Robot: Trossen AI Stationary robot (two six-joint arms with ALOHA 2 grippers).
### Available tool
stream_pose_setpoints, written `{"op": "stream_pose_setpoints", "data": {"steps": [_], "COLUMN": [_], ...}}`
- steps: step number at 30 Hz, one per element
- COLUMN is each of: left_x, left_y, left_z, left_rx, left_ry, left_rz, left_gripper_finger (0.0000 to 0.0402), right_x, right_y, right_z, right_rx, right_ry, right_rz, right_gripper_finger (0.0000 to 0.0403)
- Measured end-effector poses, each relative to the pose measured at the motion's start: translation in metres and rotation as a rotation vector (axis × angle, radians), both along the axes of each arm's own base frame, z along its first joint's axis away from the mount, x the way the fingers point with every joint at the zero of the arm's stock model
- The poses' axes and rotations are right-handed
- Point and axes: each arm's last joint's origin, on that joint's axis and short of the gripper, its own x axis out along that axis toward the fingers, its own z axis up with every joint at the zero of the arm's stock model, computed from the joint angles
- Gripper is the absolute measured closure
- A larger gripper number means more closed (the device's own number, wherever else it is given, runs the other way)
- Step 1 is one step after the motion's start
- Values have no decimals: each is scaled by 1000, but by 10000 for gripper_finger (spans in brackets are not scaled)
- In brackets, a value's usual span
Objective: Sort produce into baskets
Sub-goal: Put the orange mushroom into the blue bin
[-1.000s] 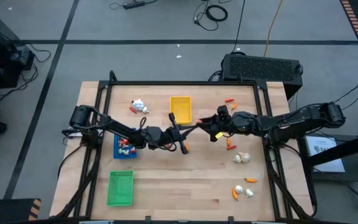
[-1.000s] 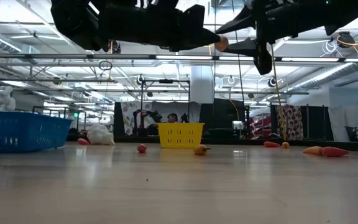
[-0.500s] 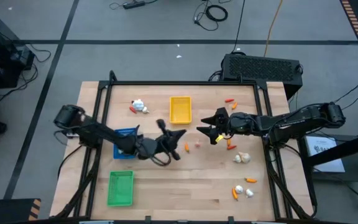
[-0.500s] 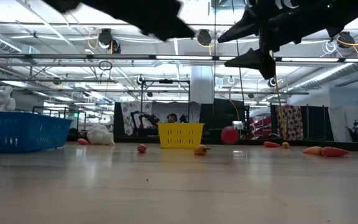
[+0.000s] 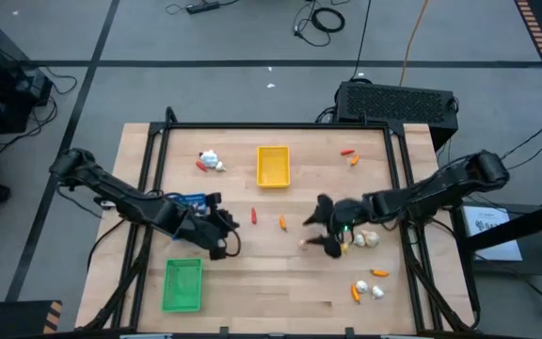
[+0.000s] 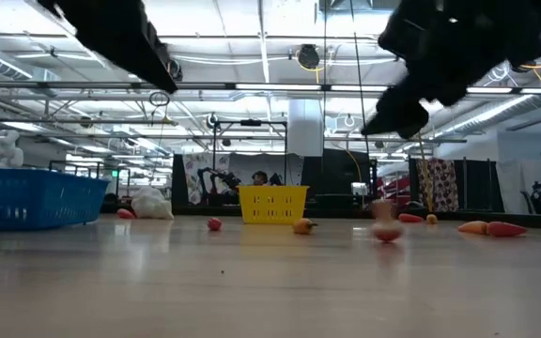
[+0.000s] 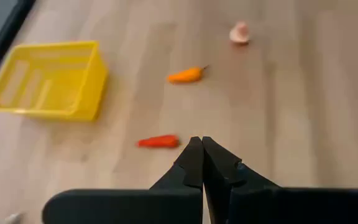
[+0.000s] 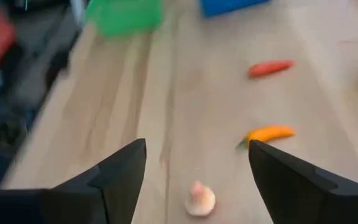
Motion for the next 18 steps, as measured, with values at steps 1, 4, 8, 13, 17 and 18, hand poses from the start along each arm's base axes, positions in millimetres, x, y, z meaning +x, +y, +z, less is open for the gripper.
{"op": "stream_pose_setpoints", "data": {"steps": [1, 4, 8, 13, 17, 18], "left_x": [-1, -2, -5, -9, -15, -18], "left_y": [-2, -2, -1, 1, 3, 4], "left_z": [2, 2, -1, -4, -5, -4], "left_rx": [-11, -4, 20, 43, 36, 19], "left_ry": [-9, -4, 40, 83, 135, 147], "left_rz": [-8, -11, -13, -10, 12, 14], "left_gripper_finger": [400, 388, 352, 287, 247, 241], "right_x": [1, 4, 6, 9, 5, 3], "right_y": [6, 22, 34, 41, 43, 43], "right_z": [-7, -28, -47, -47, -50, -52], "right_rx": [-36, -86, -115, -193, -215, -216], "right_ry": [20, 76, 141, 132, 178, 200], "right_rz": [43, 120, 108, 40, 32, 21], "right_gripper_finger": [132, 138, 149, 164, 172, 173]}}
